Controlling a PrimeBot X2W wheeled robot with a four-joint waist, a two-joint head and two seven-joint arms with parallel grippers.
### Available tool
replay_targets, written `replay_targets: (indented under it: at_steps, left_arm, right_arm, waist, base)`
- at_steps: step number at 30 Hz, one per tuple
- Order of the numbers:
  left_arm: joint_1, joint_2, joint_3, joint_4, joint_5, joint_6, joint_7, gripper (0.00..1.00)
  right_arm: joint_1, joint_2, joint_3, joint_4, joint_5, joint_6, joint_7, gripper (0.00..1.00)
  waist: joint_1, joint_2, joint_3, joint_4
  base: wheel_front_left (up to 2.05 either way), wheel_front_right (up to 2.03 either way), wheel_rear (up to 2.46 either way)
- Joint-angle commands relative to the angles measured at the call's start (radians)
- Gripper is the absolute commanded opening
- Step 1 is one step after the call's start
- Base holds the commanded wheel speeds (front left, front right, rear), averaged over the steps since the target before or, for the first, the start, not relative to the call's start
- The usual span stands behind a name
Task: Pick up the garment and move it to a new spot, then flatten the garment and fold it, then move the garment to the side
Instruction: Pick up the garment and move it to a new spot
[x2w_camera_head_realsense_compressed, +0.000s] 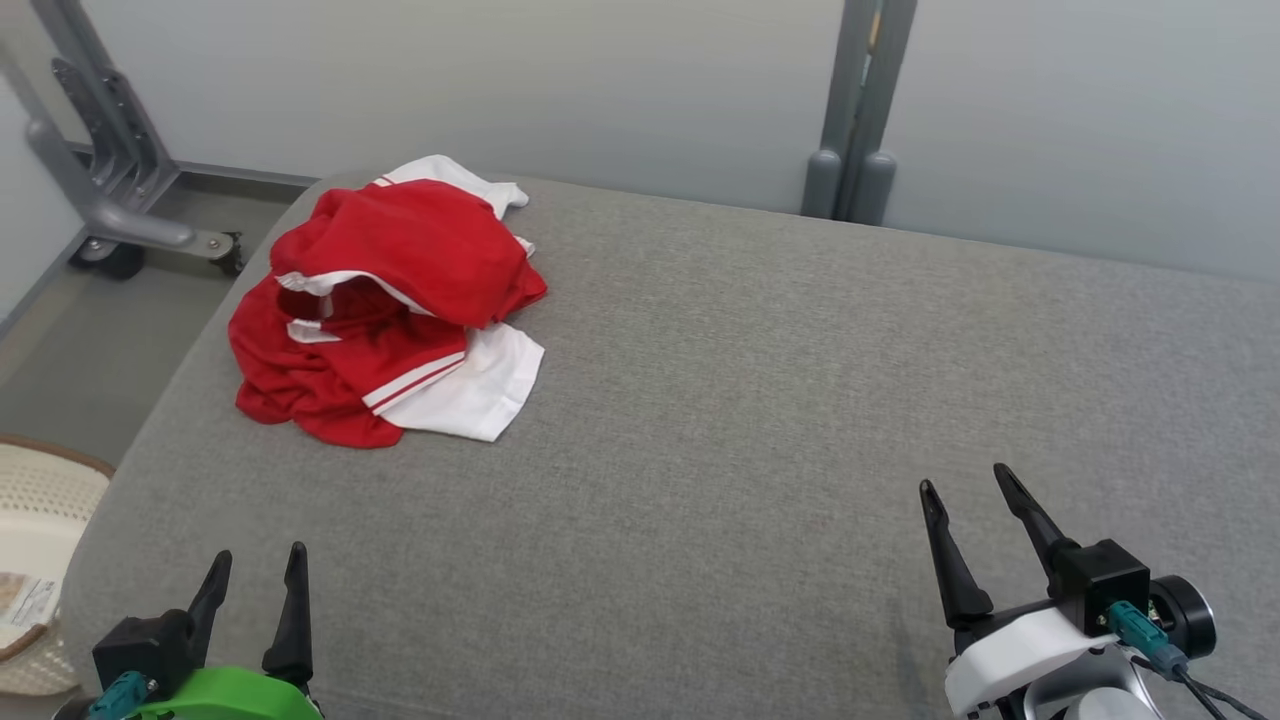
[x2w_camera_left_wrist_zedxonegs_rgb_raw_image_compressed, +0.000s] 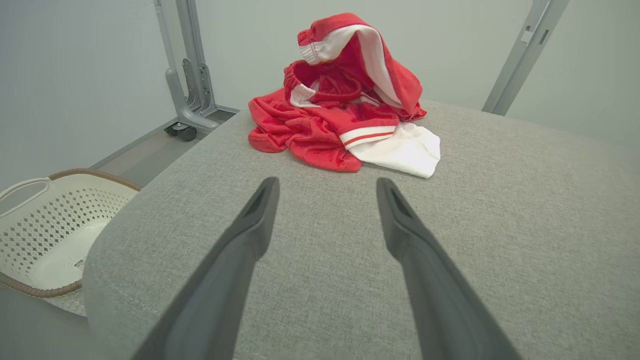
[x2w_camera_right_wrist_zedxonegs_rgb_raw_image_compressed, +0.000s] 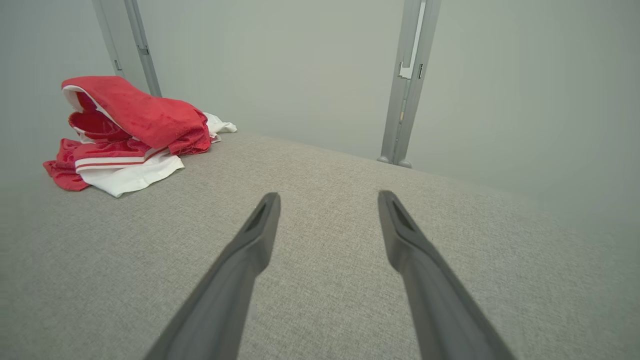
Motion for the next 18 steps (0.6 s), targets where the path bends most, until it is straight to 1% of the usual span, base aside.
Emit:
replay_targets:
  at_steps: [1,8,11,14,15,18]
  left_arm:
    - [0.004,0.007,0.001,-0.004,-0.001,-0.003,-0.003,1.00]
    - [-0.038,0.013,-0.007,-0.015,-0.015,-0.003,-0.003,1.00]
    - [-0.075,0.016,-0.006,-0.018,-0.045,-0.003,-0.003,1.00]
    - [-0.162,0.031,-0.037,0.003,-0.089,-0.003,-0.002,1.00]
    - [-0.203,0.037,-0.055,0.017,-0.110,-0.003,0.011,1.00]
    - [-0.346,0.077,-0.116,0.051,-0.169,-0.003,0.070,1.00]
  right_arm:
    - [-0.006,0.000,0.002,0.003,0.004,0.000,-0.003,1.00]
    - [-0.007,-0.006,0.009,-0.003,0.004,0.000,-0.003,1.00]
    - [-0.007,-0.009,0.007,-0.003,-0.001,0.000,-0.003,1.00]
    - [-0.034,-0.016,0.008,-0.008,-0.016,0.000,-0.003,1.00]
    - [-0.047,-0.020,0.010,-0.009,-0.023,0.000,-0.003,1.00]
    - [-0.094,-0.031,0.023,-0.008,-0.043,0.000,-0.003,1.00]
  waist:
    - [0.0000,0.0000,-0.004,0.034]
    - [0.0000,0.0000,0.012,0.039]
    - [0.0000,0.0000,0.035,0.040]
    - [0.0000,0.0000,0.096,0.041]
    - [0.0000,0.0000,0.120,0.041]
    - [0.0000,0.0000,0.208,0.040]
  base:
    - [0.00,0.00,0.00]
    - [0.00,0.00,0.00]
    - [0.00,0.00,0.00]
    - [0.00,0.00,0.00]
    - [0.00,0.00,0.00]
    - [0.00,0.00,0.00]
